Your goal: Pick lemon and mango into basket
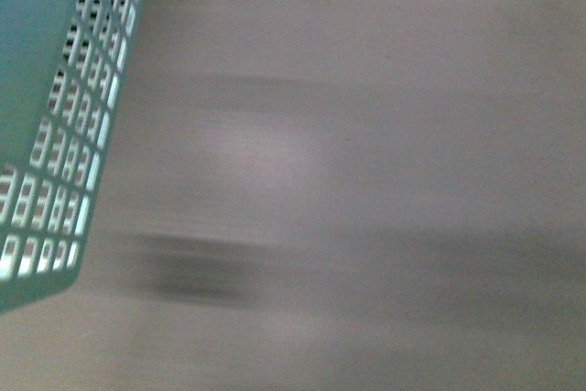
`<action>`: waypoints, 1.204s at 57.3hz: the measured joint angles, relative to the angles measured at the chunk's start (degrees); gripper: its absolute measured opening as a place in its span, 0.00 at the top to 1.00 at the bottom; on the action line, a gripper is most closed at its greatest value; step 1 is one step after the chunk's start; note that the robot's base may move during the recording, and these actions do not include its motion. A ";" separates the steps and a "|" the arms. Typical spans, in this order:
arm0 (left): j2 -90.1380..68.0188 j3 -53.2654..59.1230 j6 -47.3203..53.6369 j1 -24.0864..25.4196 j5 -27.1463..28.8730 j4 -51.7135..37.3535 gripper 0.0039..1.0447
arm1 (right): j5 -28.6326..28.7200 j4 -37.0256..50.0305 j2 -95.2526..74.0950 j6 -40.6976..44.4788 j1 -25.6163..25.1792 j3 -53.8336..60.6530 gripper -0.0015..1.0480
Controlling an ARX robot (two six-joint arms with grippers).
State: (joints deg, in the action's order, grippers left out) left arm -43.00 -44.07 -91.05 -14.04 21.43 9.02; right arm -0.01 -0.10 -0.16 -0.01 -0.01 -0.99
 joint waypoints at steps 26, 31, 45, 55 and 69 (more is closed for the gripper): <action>-0.46 0.13 0.35 -0.02 0.31 0.46 0.94 | 0.00 0.00 0.00 0.00 0.00 0.00 0.08; -0.46 0.13 0.28 -0.04 0.26 0.46 0.94 | 0.00 0.00 0.00 0.00 0.00 0.00 0.08; -0.46 0.13 0.39 -0.04 0.35 0.46 0.94 | 0.00 0.00 0.00 0.00 0.00 0.00 0.08; -0.46 0.13 0.35 -0.04 0.44 0.46 0.94 | 0.00 0.00 0.00 0.04 0.00 0.00 0.08; -0.46 0.13 0.33 -0.04 0.46 0.46 0.94 | 0.00 0.00 0.00 0.02 0.00 0.00 0.08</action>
State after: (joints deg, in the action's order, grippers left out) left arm -43.46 -43.94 -90.72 -14.09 21.89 9.48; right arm -0.01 -0.10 -0.16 0.01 -0.01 -0.99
